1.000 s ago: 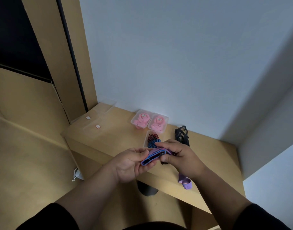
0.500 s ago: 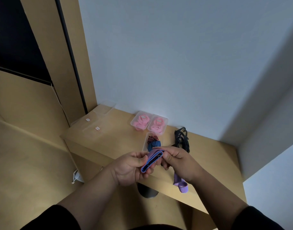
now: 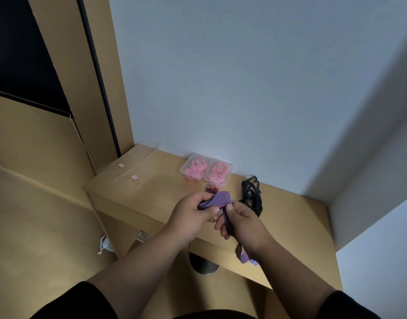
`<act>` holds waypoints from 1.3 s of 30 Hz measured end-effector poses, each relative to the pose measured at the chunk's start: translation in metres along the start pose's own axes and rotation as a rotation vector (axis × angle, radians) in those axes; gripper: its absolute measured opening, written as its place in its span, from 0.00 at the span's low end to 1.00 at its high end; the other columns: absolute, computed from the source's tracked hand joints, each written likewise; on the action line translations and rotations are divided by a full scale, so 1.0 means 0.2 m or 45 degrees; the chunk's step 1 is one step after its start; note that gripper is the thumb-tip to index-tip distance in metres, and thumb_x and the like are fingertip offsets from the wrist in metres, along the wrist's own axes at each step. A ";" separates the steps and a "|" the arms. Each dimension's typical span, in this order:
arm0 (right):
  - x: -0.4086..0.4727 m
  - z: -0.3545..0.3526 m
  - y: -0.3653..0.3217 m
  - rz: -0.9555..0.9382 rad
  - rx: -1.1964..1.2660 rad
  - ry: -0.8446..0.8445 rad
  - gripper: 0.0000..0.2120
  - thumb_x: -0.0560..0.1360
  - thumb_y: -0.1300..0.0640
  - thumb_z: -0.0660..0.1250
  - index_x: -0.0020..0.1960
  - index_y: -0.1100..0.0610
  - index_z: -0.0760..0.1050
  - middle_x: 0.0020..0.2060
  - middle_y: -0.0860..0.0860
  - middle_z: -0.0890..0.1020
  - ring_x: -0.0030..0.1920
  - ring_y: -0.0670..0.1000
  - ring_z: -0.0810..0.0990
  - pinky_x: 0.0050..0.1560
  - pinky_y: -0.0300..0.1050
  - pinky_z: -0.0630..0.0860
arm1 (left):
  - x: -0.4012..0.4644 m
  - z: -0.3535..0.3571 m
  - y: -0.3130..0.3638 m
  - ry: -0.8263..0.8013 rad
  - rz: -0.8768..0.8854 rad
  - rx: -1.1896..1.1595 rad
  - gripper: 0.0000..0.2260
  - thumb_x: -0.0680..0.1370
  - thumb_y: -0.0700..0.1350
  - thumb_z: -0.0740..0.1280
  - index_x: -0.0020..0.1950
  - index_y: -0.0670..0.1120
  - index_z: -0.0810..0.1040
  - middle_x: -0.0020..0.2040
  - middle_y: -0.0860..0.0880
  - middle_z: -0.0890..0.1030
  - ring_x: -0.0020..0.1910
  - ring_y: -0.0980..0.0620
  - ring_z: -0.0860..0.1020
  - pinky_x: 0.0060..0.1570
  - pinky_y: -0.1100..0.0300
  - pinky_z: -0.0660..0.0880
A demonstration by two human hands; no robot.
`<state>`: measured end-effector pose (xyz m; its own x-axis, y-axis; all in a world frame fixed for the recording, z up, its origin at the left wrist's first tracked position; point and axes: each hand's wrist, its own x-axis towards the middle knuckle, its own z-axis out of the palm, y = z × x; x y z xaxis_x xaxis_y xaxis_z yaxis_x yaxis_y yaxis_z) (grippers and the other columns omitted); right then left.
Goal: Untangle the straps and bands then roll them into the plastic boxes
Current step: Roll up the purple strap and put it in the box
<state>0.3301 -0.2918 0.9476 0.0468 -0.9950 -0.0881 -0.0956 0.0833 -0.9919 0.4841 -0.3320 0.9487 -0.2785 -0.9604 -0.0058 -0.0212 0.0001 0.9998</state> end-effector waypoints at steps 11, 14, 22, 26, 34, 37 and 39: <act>0.00 0.07 -0.09 0.352 0.347 0.045 0.25 0.84 0.44 0.56 0.49 0.65 0.79 0.37 0.62 0.80 0.33 0.54 0.78 0.34 0.43 0.73 | 0.04 -0.03 -0.07 -0.003 0.846 0.895 0.15 0.69 0.31 0.67 0.52 0.44 0.84 0.49 0.49 0.79 0.50 0.57 0.73 0.51 0.74 0.67; -0.01 0.06 -0.09 0.290 0.409 0.035 0.20 0.85 0.50 0.55 0.53 0.65 0.78 0.39 0.61 0.81 0.36 0.55 0.79 0.35 0.44 0.72 | 0.02 -0.06 -0.03 -0.092 0.354 0.523 0.23 0.72 0.34 0.70 0.57 0.61 0.75 0.54 0.52 0.77 0.50 0.58 0.77 0.51 0.65 0.75; -0.01 0.09 -0.05 0.248 0.331 -0.009 0.15 0.85 0.54 0.57 0.62 0.63 0.76 0.47 0.59 0.85 0.44 0.56 0.83 0.44 0.46 0.77 | -0.02 -0.17 -0.03 -0.318 -0.332 0.068 0.12 0.82 0.52 0.65 0.53 0.43 0.78 0.37 0.45 0.81 0.26 0.48 0.74 0.33 0.54 0.73; -0.02 0.13 -0.05 0.280 0.320 -0.104 0.14 0.85 0.55 0.58 0.59 0.60 0.80 0.47 0.58 0.86 0.45 0.52 0.85 0.49 0.45 0.80 | -0.02 -0.18 -0.03 -0.189 -0.330 0.144 0.08 0.82 0.46 0.65 0.47 0.42 0.78 0.32 0.44 0.78 0.24 0.50 0.74 0.29 0.57 0.75; 0.01 0.25 -0.02 0.460 0.323 0.018 0.14 0.85 0.54 0.59 0.50 0.65 0.74 0.32 0.59 0.81 0.32 0.55 0.80 0.44 0.53 0.78 | -0.04 -0.22 -0.11 0.127 0.082 0.449 0.02 0.78 0.42 0.69 0.49 0.45 0.81 0.34 0.48 0.81 0.29 0.52 0.80 0.34 0.61 0.76; 0.01 0.26 -0.04 0.499 0.385 0.022 0.11 0.85 0.57 0.59 0.52 0.64 0.75 0.35 0.58 0.84 0.34 0.53 0.83 0.45 0.48 0.81 | -0.04 -0.25 -0.14 0.129 0.369 0.835 0.12 0.76 0.50 0.64 0.54 0.48 0.82 0.42 0.50 0.82 0.41 0.53 0.79 0.44 0.57 0.75; 0.01 0.27 -0.06 0.524 0.440 -0.013 0.12 0.84 0.55 0.61 0.53 0.64 0.76 0.37 0.59 0.84 0.36 0.53 0.84 0.44 0.47 0.82 | -0.05 -0.27 -0.16 0.109 0.492 0.950 0.17 0.75 0.51 0.59 0.58 0.49 0.82 0.46 0.50 0.82 0.47 0.53 0.76 0.47 0.59 0.72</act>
<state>0.3844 -0.2913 0.9540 0.0844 -0.8759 -0.4751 0.2250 0.4812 -0.8473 0.5394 -0.3364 0.9188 -0.3237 -0.8728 0.3654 -0.5766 0.4881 0.6551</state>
